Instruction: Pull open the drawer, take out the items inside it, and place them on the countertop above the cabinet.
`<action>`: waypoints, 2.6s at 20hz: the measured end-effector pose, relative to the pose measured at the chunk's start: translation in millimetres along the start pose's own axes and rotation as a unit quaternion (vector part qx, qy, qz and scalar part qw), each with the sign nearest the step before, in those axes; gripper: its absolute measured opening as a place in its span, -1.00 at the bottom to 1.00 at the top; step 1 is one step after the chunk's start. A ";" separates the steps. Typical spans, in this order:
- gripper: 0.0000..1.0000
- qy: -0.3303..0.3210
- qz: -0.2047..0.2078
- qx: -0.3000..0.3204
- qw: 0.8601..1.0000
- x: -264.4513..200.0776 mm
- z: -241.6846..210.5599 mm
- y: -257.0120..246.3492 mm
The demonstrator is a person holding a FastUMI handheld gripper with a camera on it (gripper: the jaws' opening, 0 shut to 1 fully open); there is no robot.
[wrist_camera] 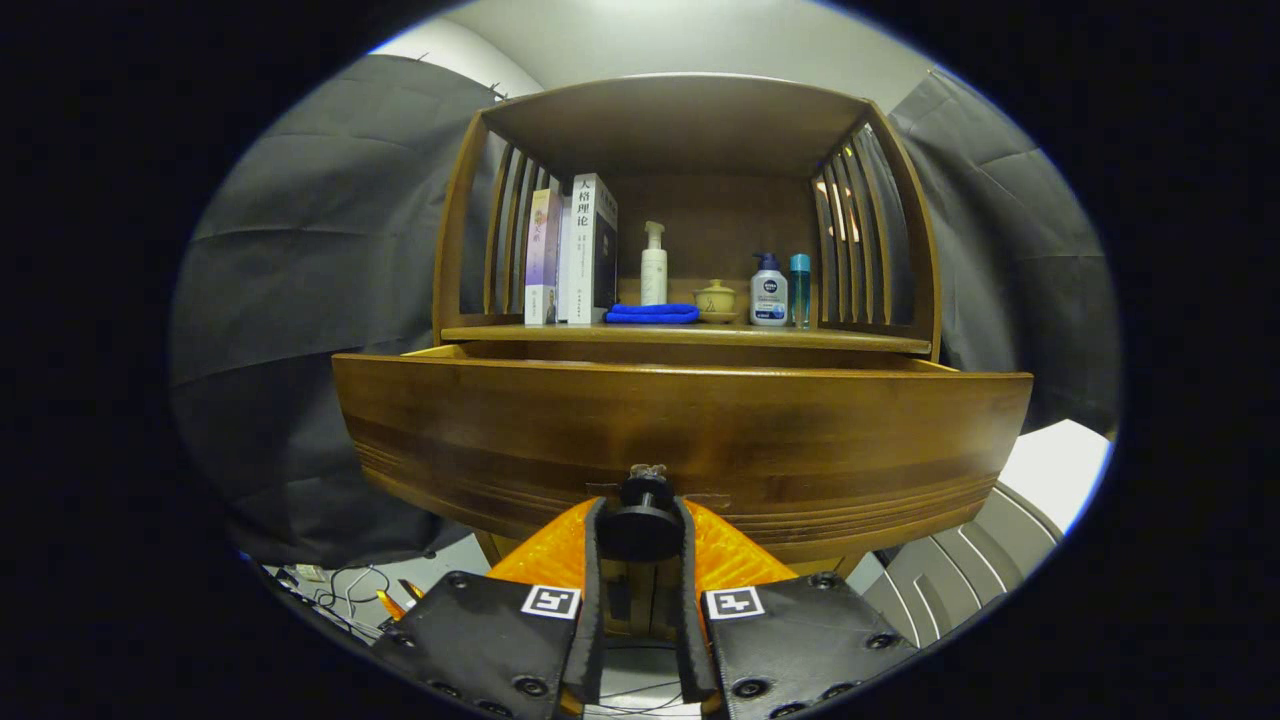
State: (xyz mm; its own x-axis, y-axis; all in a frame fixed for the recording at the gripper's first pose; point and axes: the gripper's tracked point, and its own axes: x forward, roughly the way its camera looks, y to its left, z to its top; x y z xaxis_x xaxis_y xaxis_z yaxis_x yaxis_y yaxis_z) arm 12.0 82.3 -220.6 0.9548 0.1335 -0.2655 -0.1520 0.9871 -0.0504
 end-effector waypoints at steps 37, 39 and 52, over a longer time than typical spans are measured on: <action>0.96 0.250 0.074 0.061 0.963 111.0 97.5 -32.6; 0.96 0.299 0.095 0.081 0.946 112.6 81.8 -23.5; -0.35 0.375 0.092 0.102 0.917 115.7 43.2 -22.8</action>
State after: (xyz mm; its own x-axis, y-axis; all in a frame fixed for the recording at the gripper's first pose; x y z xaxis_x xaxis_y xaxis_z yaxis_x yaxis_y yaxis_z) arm 137.0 79.1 -208.6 0.4622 0.2763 -0.8426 -0.1693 0.9602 0.2220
